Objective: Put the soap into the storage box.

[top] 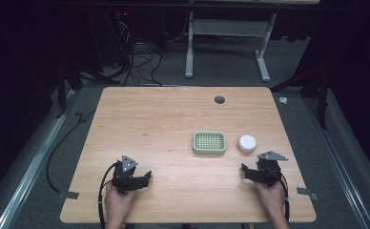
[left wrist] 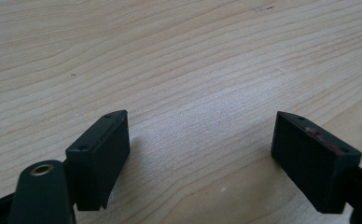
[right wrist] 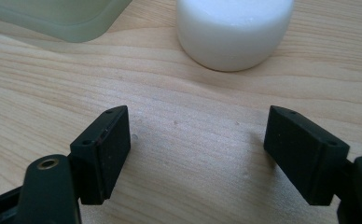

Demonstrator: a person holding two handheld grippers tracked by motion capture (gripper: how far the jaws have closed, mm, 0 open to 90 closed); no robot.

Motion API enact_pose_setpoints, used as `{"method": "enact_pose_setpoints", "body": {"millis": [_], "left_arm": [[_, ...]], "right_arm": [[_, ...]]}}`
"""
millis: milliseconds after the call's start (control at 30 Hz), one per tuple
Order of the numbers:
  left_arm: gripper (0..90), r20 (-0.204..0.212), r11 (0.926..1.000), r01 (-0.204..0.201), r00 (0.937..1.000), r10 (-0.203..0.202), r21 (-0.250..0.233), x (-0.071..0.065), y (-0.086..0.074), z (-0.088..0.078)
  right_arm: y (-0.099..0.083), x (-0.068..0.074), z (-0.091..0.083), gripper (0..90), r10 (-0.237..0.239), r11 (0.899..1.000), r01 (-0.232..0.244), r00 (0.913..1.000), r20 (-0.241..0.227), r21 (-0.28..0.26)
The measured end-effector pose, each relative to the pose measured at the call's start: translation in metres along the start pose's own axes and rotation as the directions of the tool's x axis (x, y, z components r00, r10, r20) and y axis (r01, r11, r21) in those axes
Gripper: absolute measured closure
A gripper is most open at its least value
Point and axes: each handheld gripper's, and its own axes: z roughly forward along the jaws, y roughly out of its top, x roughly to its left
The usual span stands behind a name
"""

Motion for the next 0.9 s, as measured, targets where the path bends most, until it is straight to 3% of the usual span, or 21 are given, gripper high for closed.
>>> {"method": "enact_pose_setpoints", "body": {"millis": [533,900], "left_arm": [[19.9,0.001,1.0000,0.001,1.0000,-0.001,-0.001,0.000,0.000,0.000],[19.9,0.001,1.0000,0.001,1.0000,-0.001,-0.001,0.000,0.000,0.000]], "right_arm": [[0.000,-0.007,-0.008,22.7,0.043,0.998,-0.044,0.9989,-0.020,-0.046],[0.012,-0.012,-0.018,21.9,0.062,0.995,-0.065,0.9973,-0.038,-0.076]]}}
